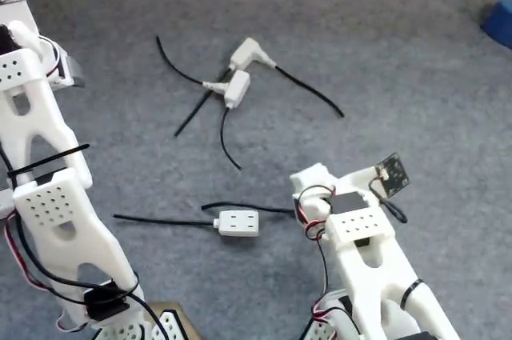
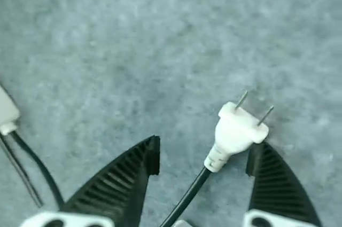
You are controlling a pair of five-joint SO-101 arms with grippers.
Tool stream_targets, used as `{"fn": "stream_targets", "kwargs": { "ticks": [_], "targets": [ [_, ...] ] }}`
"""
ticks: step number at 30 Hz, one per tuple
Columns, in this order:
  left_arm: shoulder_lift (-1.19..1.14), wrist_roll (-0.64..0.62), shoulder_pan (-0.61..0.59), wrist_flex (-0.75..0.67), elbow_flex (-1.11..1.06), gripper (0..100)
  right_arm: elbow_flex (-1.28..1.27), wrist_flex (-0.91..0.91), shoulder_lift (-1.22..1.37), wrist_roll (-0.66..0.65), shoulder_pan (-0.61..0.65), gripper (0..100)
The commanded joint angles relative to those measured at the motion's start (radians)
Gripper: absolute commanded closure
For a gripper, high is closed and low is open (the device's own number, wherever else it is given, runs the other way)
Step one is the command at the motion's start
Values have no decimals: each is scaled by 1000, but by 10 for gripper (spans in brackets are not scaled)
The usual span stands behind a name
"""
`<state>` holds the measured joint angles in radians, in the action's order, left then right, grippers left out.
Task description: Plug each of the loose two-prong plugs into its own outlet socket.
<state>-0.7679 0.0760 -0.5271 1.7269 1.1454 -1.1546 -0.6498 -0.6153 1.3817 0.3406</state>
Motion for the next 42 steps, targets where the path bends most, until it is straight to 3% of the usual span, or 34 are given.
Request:
{"fn": "stream_targets", "kwargs": {
  "ticks": [1,9,15,33,37,39,42],
  "targets": [
    [27,-9,8,-2,31,768,2,28,-19,31,-10,735],
    [30,-11,8,-2,36,768,-68,30,-19,31,-8,753],
    [33,-11,5,-2,35,768,-68,30,-19,32,-22,993],
    [35,-8,-24,-2,38,768,-59,35,-22,31,-41,967],
    [35,-8,-24,-2,38,768,-85,114,-19,28,-73,964],
    [35,-8,-24,-2,38,768,-114,114,-28,-68,-73,964],
    [35,-8,-24,-2,38,768,-124,111,-27,-359,-35,964]
  ]
}}
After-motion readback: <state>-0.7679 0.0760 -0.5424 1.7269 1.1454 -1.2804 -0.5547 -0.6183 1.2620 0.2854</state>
